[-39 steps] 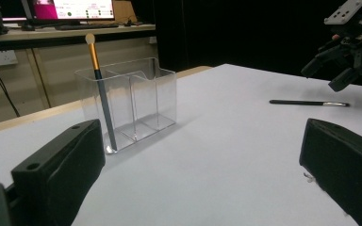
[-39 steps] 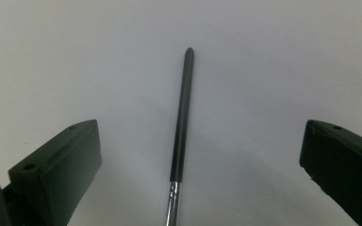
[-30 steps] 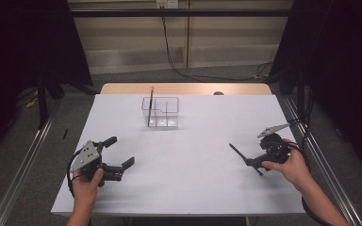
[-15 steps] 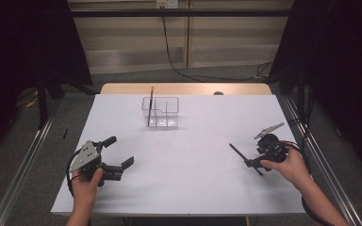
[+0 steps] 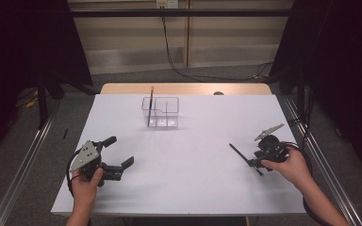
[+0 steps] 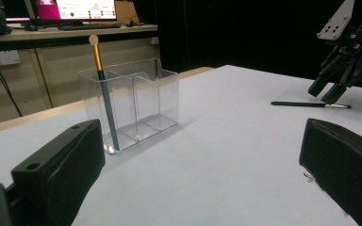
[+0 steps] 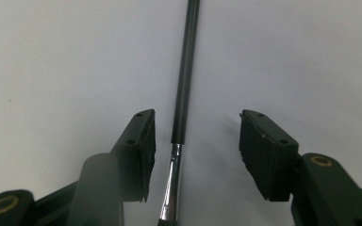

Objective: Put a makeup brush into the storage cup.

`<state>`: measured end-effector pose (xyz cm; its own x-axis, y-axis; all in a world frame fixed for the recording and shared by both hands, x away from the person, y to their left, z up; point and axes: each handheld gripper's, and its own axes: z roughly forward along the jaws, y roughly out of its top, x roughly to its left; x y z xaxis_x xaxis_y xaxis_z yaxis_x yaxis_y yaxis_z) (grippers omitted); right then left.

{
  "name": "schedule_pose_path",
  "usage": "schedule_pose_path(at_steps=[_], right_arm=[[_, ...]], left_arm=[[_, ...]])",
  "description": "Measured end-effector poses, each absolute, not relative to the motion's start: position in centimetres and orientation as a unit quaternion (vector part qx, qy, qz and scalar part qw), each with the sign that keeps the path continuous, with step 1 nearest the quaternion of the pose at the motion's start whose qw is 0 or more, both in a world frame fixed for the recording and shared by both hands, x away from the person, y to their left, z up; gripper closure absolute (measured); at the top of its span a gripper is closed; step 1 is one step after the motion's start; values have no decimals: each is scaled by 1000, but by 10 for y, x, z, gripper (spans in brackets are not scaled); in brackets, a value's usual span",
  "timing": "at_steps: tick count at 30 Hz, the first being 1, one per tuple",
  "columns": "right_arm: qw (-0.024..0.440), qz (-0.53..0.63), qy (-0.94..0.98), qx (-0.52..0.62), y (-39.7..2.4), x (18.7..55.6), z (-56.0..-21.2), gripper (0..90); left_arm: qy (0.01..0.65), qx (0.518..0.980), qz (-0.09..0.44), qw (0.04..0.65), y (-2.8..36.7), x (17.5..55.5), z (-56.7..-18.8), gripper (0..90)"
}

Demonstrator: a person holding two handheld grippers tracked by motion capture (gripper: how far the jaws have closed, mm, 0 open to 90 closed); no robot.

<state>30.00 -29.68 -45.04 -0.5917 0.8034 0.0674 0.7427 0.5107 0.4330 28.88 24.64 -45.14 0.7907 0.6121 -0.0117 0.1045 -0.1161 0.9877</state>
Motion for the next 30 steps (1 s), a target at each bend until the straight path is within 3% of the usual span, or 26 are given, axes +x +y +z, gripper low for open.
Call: schedule_pose_path(at_steps=[13, 21, 30], right_arm=[[71, 196, 873, 441, -294, 302, -456, 621], [73, 184, 881, 431, -291, 301, -454, 795], [81, 157, 887, 427, -281, 303, -454, 837]], left_arm=[[250, 718, 202, 617, 245, 289, -453, 7], [250, 718, 201, 618, 245, 289, -453, 7], [247, 722, 201, 614, 243, 290, -454, 7]])
